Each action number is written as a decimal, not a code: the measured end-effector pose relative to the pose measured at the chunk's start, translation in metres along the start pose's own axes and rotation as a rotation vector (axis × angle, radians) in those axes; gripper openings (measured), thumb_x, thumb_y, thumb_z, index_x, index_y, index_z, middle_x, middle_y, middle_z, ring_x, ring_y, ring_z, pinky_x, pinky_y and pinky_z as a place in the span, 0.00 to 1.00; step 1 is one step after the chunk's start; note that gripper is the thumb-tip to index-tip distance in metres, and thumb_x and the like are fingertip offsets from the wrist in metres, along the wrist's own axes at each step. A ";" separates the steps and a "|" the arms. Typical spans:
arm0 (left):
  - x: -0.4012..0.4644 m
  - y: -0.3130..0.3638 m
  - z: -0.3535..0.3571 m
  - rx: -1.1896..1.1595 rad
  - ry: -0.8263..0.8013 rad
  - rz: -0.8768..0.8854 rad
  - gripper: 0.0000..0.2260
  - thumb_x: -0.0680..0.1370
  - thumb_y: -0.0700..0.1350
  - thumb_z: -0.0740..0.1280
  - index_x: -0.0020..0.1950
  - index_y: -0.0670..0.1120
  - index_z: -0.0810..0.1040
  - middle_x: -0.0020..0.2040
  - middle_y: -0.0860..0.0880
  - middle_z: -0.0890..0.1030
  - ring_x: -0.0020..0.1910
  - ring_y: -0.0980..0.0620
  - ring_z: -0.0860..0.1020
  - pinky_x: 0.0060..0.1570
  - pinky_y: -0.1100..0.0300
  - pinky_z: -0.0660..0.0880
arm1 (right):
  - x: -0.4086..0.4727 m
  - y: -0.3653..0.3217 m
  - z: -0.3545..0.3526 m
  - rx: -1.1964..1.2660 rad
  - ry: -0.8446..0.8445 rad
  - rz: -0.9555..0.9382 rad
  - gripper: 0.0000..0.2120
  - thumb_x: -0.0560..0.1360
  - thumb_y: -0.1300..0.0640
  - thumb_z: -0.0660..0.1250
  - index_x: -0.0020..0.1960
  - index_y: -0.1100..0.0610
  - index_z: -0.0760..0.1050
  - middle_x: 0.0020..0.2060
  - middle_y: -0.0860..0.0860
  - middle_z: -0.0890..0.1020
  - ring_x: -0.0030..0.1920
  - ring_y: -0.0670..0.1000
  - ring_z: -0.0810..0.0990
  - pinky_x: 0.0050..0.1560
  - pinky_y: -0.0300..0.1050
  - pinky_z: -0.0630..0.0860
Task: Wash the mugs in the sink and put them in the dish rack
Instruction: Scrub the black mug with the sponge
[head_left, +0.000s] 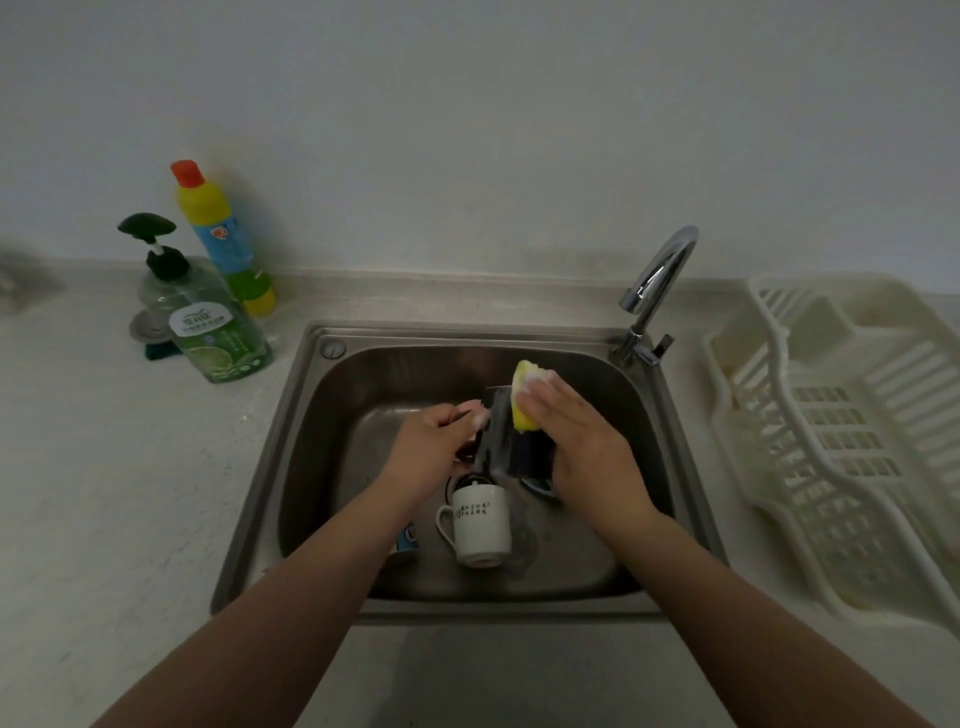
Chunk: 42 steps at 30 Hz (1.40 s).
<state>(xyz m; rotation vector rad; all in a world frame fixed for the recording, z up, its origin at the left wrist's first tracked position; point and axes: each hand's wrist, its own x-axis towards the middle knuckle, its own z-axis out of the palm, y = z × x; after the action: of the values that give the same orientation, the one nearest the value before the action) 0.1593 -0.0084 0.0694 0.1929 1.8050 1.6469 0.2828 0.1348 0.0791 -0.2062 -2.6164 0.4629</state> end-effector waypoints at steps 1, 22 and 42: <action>0.000 0.001 0.000 -0.029 -0.005 -0.013 0.07 0.79 0.44 0.68 0.43 0.42 0.78 0.46 0.47 0.81 0.39 0.55 0.81 0.32 0.66 0.77 | -0.001 -0.005 -0.002 0.017 0.000 0.047 0.35 0.63 0.75 0.73 0.68 0.58 0.72 0.69 0.53 0.72 0.72 0.53 0.65 0.67 0.57 0.68; 0.000 0.012 -0.009 -0.363 -0.146 -0.084 0.09 0.81 0.45 0.64 0.56 0.41 0.75 0.48 0.42 0.81 0.43 0.49 0.83 0.40 0.56 0.81 | -0.043 -0.023 -0.010 0.225 0.060 0.139 0.26 0.76 0.65 0.57 0.73 0.52 0.65 0.71 0.48 0.69 0.72 0.50 0.67 0.68 0.53 0.69; 0.003 0.001 -0.008 0.012 0.042 -0.013 0.09 0.78 0.46 0.69 0.45 0.41 0.81 0.47 0.38 0.83 0.43 0.48 0.81 0.50 0.47 0.81 | -0.031 -0.016 0.003 -0.007 -0.160 -0.227 0.34 0.60 0.70 0.79 0.65 0.58 0.76 0.66 0.52 0.76 0.68 0.55 0.72 0.65 0.57 0.71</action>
<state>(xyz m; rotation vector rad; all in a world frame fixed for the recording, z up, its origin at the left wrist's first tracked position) 0.1524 -0.0134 0.0694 0.1530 1.8445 1.6428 0.3072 0.1120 0.0690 0.1309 -2.7538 0.4047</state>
